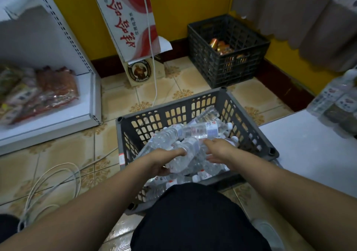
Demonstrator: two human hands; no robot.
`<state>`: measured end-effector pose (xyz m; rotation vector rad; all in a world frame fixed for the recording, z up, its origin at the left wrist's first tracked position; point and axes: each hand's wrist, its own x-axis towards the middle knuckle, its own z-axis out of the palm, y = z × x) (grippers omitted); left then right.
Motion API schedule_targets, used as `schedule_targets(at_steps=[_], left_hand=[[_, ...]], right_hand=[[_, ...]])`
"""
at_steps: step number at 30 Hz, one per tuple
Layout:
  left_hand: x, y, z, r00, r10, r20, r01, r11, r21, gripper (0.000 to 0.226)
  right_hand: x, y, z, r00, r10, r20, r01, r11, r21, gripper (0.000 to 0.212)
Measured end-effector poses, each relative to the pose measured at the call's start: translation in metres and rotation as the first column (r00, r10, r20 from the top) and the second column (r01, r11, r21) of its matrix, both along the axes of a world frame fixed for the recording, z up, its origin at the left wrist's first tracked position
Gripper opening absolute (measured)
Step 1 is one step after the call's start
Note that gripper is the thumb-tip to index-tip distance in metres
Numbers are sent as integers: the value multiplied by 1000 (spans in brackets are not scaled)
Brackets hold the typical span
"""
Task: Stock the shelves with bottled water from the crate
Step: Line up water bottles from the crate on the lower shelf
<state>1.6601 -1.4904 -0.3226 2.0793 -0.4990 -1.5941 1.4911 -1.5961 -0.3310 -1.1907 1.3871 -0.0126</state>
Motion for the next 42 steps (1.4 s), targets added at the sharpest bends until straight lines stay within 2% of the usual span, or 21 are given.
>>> schedule_targets(at_steps=[2,4,7,9,11,14,16,18,22,26,29,33,35,37,42], left_hand=[[-1,7,17,998,-36,-55,32,997,-69,71],[-9,8,41,993,-120,-11,116,978,-173,59],[-26,1,85,961,-260,97,277,910,-308,46],[-39,-5,117,913,-353,206,406,839,-363,40],[-50,-12,141,835,-416,360,537,757,-372,50],[-69,-17,167,637,-477,606,740,599,-306,82],[-83,-18,175,563,-498,659,797,536,-276,95],[-98,-18,180,540,-522,660,817,514,-262,97],[-133,-20,190,525,-558,643,827,513,-231,84],[-170,-32,193,601,-628,495,792,553,-260,75],[-200,-47,195,647,-683,340,762,603,-238,68],[-234,-69,182,628,-725,283,779,586,-225,78],[-250,-76,174,629,-729,270,777,593,-210,84],[-266,-84,168,617,-738,273,786,591,-181,76],[-304,-112,154,585,-781,218,810,578,-105,81]], right_hand=[[-1,7,17,996,-92,13,90,990,106,57],[-4,8,37,971,-227,80,206,954,216,62],[-10,-6,73,834,-488,258,414,862,293,57],[-22,-13,103,729,-602,326,510,795,328,62],[-43,-15,131,661,-648,378,541,761,358,66],[-82,-14,163,607,-662,441,561,749,352,59],[-107,-14,177,603,-647,466,548,761,347,57],[-127,-13,187,602,-631,489,563,770,301,53],[-168,-10,185,604,-601,523,619,767,167,52],[-204,-6,180,538,-649,538,674,714,188,47],[-229,-7,182,520,-645,560,690,704,170,51],[-261,-9,183,503,-653,566,725,676,136,48],[-276,-12,182,525,-645,555,721,684,112,52],[-290,-14,180,557,-647,521,721,688,84,51],[-324,-23,173,608,-677,415,735,677,29,41]])
